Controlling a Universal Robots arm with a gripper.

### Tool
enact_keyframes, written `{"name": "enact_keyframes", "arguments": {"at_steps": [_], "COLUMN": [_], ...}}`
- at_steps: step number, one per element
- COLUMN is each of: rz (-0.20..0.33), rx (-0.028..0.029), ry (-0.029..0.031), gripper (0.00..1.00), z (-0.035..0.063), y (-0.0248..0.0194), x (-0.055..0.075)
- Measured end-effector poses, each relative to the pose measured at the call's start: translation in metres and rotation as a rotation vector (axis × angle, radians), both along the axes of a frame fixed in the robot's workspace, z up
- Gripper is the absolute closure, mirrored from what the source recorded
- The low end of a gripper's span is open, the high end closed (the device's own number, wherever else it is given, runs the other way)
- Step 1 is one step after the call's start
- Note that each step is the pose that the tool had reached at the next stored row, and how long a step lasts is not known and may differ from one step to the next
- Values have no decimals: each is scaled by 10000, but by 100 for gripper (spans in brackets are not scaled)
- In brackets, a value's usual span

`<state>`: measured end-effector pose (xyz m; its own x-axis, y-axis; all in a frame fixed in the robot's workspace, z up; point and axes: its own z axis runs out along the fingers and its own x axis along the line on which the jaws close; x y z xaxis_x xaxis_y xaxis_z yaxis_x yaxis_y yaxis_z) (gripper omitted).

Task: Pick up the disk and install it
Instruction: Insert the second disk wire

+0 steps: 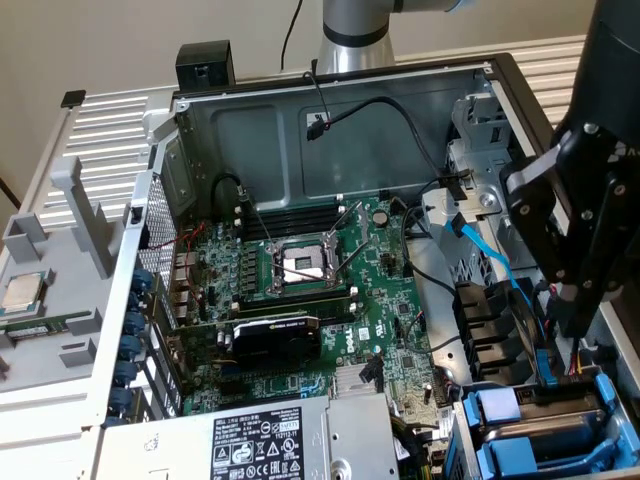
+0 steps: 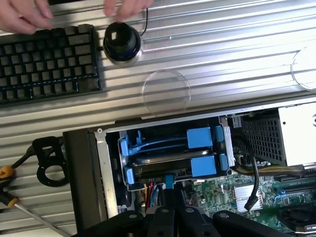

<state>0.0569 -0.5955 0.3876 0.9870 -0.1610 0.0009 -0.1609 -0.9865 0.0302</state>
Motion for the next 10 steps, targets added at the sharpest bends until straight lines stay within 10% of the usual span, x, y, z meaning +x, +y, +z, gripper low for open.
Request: {"name": "enact_keyframes", "arguments": {"at_steps": [10], "rz": [11], "rx": [-1], "ry": [0], "gripper": [89], "z": [0], "y": [0], "x": [0]}}
